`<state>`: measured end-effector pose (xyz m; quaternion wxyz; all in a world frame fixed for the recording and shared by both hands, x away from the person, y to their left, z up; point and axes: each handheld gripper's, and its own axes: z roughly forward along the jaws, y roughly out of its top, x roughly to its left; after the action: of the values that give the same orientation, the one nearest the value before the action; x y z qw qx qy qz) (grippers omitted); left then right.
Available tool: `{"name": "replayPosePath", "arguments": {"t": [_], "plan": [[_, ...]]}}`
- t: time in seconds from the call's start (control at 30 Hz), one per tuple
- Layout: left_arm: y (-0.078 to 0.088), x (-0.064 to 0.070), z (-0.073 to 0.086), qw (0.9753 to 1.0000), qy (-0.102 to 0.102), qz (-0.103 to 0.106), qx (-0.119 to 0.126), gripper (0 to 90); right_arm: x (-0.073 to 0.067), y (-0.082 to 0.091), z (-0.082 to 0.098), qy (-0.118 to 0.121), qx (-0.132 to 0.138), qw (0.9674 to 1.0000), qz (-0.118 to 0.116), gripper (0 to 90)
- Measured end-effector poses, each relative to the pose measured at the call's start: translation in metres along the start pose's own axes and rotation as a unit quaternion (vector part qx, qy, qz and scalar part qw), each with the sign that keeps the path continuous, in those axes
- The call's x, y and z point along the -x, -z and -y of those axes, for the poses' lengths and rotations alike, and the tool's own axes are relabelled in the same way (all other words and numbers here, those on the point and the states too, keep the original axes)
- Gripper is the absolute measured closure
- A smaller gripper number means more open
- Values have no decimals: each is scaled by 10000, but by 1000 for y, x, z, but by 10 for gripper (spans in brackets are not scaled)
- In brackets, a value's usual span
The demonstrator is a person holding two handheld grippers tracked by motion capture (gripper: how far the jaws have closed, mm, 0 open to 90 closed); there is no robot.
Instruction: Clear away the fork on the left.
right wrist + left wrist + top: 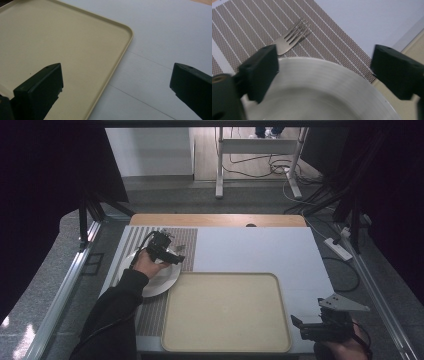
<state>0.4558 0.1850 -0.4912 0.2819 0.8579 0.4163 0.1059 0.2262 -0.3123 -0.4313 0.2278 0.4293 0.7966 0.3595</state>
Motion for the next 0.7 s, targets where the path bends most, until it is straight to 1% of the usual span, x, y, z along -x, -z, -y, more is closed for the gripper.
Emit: {"name": "replayPosePath", "arguments": {"t": [0.03, 0.1, 0.13, 0.2, 0.23, 0.27, 0.33, 0.37, 0.4, 0.47, 0.57, 0.63, 0.7], "plan": [[-1, 0, -1, 10000, -40, 19, -17, 188, 0, 0, 0, -4, -2, 10000, 1, 0], [-3, 1, -3, 9999, -118, 73, -49, 324, 0, 0, 0, -5, -5, 10000, 4, 0], [-4, 1, -5, 9998, -143, 43, -113, 386, 0, 0, 0, -3, -7, 10000, 3, 0], [-8, 2, -7, 9994, -271, -4, -200, 532, 0, 0, 0, -3, -11, 10000, -1, 0], [-10, 2, -9, 9993, -294, -3, -238, 577, 0, 0, 0, -4, -13, 10000, -2, 0], [-12, 1, -10, 9992, -282, 104, -248, 651, 0, 0, 0, -2, -13, 10000, -1, 0], [-15, -2, -13, 9990, -263, 281, -243, 758, 0, -1, 0, 10, -29, 10000, -11, 0], [-17, -2, -14, 9987, -271, 315, -280, 835, 0, -1, 0, 14, -34, 10000, -16, 0], [-19, -3, -16, 9985, -278, 334, -330, 874, 0, -1, 0, 16, -37, 10000, -18, 0], [-24, -5, -18, 9980, -288, 363, -438, 883, 0, -1, 0, 19, -37, 10000, -20, 0], [-31, -9, -20, 9974, -273, 317, -588, 883, 0, -1, 0, 22, -33, 10000, -28, 0], [-36, -12, -20, 9972, -218, 278, -661, 883, 0, -1, 0, 23, -34, 10000, -31, 0], [-39, -16, -20, 9974, -129, 312, -644, 883, 0, -1, 0, 23, -38, 10000, -39, 0]]}}
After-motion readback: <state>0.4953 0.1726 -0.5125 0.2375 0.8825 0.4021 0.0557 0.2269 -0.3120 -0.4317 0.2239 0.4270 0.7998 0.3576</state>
